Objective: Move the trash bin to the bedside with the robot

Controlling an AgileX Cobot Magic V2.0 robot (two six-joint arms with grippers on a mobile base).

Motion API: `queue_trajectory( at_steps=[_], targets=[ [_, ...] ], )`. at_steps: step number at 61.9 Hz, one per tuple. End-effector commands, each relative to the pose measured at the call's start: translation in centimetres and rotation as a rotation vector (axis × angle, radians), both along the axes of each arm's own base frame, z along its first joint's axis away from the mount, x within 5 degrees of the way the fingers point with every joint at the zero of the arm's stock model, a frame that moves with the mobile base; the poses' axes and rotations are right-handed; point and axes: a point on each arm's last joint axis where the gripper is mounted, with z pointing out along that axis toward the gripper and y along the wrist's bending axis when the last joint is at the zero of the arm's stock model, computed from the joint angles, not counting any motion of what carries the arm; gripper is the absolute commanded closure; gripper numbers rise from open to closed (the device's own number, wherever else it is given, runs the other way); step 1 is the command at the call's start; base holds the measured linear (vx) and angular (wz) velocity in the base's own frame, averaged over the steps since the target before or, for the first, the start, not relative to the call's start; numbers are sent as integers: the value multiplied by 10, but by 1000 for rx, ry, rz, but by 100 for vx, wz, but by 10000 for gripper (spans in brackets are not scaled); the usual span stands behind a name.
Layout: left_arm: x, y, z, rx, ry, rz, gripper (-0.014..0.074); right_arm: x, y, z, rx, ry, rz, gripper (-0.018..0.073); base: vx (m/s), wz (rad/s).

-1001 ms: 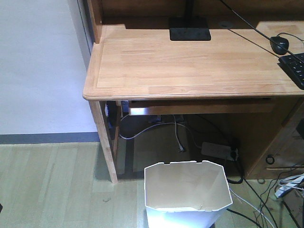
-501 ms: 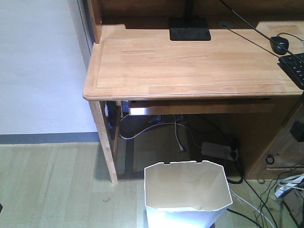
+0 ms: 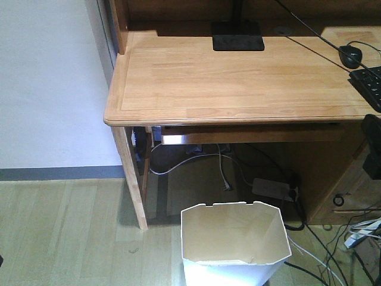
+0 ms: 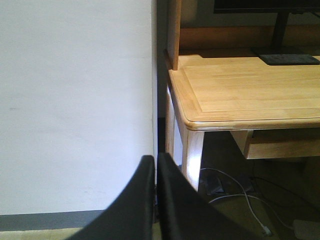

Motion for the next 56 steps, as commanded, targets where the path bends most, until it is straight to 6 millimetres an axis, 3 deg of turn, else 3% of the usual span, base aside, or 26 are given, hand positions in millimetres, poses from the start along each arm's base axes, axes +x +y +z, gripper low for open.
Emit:
queue_trajectory(
  at_steps=[1, 26, 40, 47, 56],
  targets=[
    [1, 0, 1, -8, -65, -4, 602, 6, 0, 14, 2, -12, 0, 20, 0, 0],
    [1, 0, 1, -8, -65, -4, 602, 72, 5, 0, -9, 509, 1, 20, 0, 0],
    [1, 0, 1, -8, -65, -4, 602, 113, -24, -27, -5, 777, -46, 20, 0, 0],
    [1, 0, 1, -8, -65, -4, 602, 128, -38, -41, 72, 797, -43, 20, 0, 0],
    [1, 0, 1, -8, -65, -4, 602, 149, -44, -72, 36, 821, 7, 20, 0, 0]
  ],
)
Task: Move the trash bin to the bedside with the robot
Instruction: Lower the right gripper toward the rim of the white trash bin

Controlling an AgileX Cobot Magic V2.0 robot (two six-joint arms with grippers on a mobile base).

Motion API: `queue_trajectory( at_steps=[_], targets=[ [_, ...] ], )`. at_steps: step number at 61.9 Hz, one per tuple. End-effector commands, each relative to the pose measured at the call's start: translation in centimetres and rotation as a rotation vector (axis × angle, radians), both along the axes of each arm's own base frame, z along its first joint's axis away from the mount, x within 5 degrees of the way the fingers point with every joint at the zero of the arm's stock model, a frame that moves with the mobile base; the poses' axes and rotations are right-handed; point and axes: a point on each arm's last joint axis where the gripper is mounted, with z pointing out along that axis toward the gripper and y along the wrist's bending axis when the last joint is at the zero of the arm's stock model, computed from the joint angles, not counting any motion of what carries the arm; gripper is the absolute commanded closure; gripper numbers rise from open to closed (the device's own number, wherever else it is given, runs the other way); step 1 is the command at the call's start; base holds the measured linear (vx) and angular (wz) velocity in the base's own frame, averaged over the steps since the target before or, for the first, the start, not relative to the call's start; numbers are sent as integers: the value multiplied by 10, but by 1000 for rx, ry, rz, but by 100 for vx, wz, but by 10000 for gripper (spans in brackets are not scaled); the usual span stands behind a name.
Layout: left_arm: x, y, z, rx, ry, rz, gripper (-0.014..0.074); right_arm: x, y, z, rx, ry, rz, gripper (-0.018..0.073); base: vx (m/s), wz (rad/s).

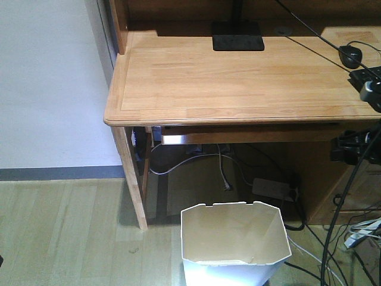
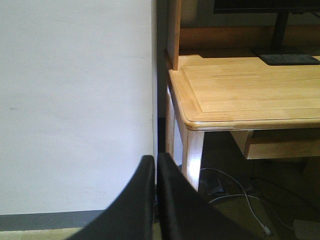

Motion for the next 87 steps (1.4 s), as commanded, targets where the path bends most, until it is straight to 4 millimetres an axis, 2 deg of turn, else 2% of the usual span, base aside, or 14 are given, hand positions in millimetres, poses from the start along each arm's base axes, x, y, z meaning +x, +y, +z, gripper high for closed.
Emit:
queue_trajectory(
  at_steps=[1, 8, 18, 28, 38, 52, 65, 78, 87],
  targets=[
    [1, 0, 1, -8, -65, -4, 602, 19, -5, -5, -24, -75, 38, 20, 0, 0],
    [1, 0, 1, -8, -65, -4, 602, 34, 0, -34, -49, -38, 94, 20, 0, 0],
    [1, 0, 1, -8, -65, -4, 602, 54, 2, -77, -79, -32, 81, 20, 0, 0],
    [1, 0, 1, -8, -65, -4, 602, 61, -2, -122, -97, 19, 58, 20, 0, 0],
    [1, 0, 1, -8, -65, -4, 602, 63, -3, -175, -98, 123, 55, 20, 0, 0],
    [1, 0, 1, -8, -65, -4, 602, 76, -5, -232, -81, 231, 75, 20, 0, 0],
    [1, 0, 1, -8, -65, -4, 602, 89, -2, -272, -66, 277, 82, 20, 0, 0],
    [1, 0, 1, -8, -65, -4, 602, 105, 5, -304, -62, 297, 136, 20, 0, 0],
    [1, 0, 1, -8, -65, -4, 602, 108, 7, -326, -49, 327, 149, 20, 0, 0]
  ],
)
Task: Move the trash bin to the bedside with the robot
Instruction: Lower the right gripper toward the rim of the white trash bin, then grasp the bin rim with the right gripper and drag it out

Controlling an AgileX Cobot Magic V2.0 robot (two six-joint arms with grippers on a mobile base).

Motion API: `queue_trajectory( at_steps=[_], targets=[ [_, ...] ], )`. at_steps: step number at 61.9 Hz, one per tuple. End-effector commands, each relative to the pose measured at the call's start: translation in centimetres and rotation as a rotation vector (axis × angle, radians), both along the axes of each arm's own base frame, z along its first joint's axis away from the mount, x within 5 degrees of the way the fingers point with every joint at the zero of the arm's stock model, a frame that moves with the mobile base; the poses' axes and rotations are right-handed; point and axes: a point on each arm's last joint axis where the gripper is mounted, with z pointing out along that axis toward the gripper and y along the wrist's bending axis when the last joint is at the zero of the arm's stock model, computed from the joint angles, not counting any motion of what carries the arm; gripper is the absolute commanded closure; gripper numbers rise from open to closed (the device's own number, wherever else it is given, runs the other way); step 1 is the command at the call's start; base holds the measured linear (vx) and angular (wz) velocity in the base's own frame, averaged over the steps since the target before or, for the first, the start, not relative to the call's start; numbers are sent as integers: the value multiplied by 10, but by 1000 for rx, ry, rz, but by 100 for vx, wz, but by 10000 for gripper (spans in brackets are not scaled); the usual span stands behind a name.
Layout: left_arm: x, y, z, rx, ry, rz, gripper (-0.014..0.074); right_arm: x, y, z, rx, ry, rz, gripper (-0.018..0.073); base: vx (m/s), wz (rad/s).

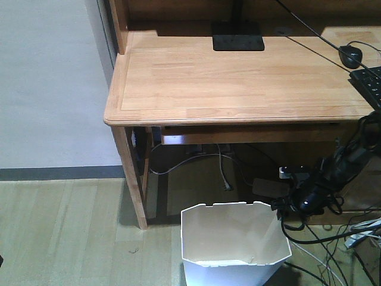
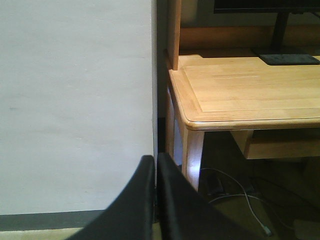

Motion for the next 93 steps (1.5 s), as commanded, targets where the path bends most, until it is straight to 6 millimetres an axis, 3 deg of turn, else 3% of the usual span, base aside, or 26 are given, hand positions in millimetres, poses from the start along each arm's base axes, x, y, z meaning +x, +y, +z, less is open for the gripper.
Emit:
queue_trajectory(
  at_steps=[1, 37, 46, 52, 66, 80, 93],
  targets=[
    [1, 0, 1, -8, -65, -4, 602, 18, 0, 7, 6, -41, 15, 20, 0, 0],
    [1, 0, 1, -8, -65, -4, 602, 18, 4, -61, 58, 74, 17, 34, 0, 0],
    [1, 0, 1, -8, -65, -4, 602, 21, 5, -71, 72, 94, 18, 94, 0, 0],
    [1, 0, 1, -8, -65, -4, 602, 22, 6, -76, 88, 113, 5, 186, 0, 0],
    [1, 0, 1, -8, -65, -4, 602, 28, 7, -75, 107, 115, -6, 575, 0, 0],
    [1, 0, 1, -8, -65, -4, 602, 33, 11, -67, 191, 94, 22, 569, 0, 0],
    [1, 0, 1, -8, -65, -4, 602, 44, 13, -43, 413, 44, 16, 565, 0, 0]
  ],
)
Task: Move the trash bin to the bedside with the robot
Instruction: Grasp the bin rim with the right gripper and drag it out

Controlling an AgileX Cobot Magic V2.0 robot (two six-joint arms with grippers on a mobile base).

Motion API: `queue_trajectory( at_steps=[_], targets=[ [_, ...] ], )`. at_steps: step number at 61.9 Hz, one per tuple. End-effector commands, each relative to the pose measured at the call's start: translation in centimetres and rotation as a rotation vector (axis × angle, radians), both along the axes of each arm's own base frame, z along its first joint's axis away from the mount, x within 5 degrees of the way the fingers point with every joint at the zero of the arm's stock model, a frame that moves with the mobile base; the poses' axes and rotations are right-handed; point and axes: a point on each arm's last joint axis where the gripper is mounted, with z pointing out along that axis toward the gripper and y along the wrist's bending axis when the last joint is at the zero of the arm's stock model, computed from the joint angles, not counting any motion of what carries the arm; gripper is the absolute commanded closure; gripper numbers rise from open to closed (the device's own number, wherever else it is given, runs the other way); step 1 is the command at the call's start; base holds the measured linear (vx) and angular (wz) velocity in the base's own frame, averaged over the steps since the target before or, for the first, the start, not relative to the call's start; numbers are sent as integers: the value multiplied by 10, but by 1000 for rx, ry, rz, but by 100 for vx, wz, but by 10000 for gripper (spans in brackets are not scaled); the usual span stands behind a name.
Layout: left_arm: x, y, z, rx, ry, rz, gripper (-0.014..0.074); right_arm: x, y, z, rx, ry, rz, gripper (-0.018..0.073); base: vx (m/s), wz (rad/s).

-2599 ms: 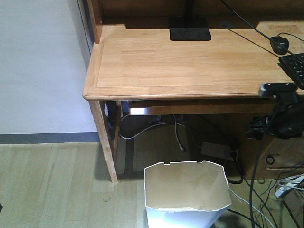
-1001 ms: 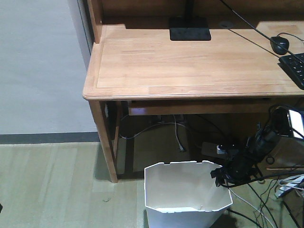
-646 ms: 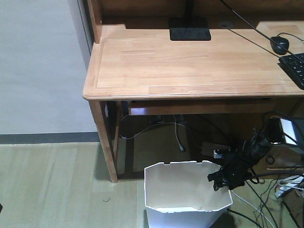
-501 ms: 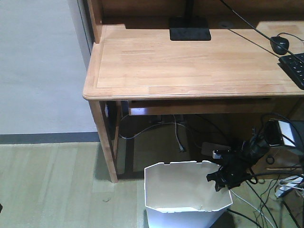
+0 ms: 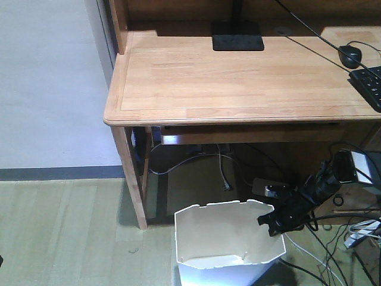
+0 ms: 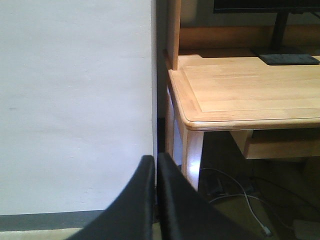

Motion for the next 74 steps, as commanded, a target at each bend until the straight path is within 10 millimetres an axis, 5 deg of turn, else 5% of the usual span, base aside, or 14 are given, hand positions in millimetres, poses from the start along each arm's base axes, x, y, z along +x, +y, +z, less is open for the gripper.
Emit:
queue_trajectory(
  at_steps=[1, 17, 44, 57, 74],
  targets=[
    [1, 0, 1, -8, -65, -4, 602, 34, 4, 55, 214, -56, -45, 565, 0, 0],
    [1, 0, 1, -8, -65, -4, 602, 24, 3, 96, 228, -179, -59, 564, 0, 0],
    [1, 0, 1, -8, -65, -4, 602, -41, -9, 171, 375, -327, -157, 564, 0, 0],
    [1, 0, 1, -8, -65, -4, 602, -63, -6, 183, 373, -315, -142, 564, 0, 0],
    [1, 0, 1, -8, -65, -4, 602, -67, -1, 184, 416, -303, -131, 564, 0, 0]
  ],
)
